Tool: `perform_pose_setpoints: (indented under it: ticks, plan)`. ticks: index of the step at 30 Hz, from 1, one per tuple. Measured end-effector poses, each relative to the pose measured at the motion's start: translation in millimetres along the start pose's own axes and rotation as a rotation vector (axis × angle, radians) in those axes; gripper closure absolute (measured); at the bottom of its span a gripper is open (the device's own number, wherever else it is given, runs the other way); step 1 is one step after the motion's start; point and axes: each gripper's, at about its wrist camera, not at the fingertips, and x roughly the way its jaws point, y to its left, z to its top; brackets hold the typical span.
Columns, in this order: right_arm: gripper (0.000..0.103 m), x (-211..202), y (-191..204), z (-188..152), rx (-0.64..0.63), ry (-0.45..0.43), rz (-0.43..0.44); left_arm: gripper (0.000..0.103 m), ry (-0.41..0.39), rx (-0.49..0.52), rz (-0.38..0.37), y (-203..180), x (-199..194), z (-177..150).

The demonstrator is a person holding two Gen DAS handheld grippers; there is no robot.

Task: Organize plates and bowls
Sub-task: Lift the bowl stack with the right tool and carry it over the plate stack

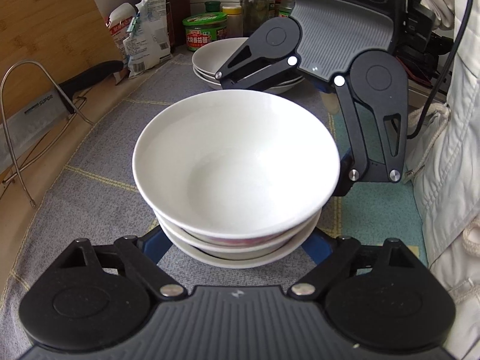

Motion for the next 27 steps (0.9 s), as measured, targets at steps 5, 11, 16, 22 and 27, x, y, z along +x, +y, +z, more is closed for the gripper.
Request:
perform_pose_setpoints:
  ticks: [5, 11, 16, 22, 27]
  plan:
    - [0.013, -3.1, 1.5, 2.2, -0.014, 0.008, 0.007, 0.013, -0.002, 0.013, 0.0, 0.1, -1.1, 1.4]
    - [0.013, -2.8, 1.6, 2.8, -0.012, 0.02, 0.008, 0.013, 0.002, 0.031, -0.003, -0.4, -1.2, 1.7]
    - [0.013, -3.1, -1.6, 4.1, -0.001, 0.022, 0.024, 0.013, 0.008, 0.034, -0.016, 1.7, -0.3, 3.6]
    - [0.013, -5.9, 2.1, 2.2, 0.002, 0.023, 0.018, 0.014, 0.012, 0.033, -0.016, 1.5, 0.1, 3.7]
    - [0.013, -6.8, 4.5, 1.9, -0.002, 0.028, 0.014, 0.014, 0.02, 0.033, -0.014, -2.1, 0.3, 4.6]
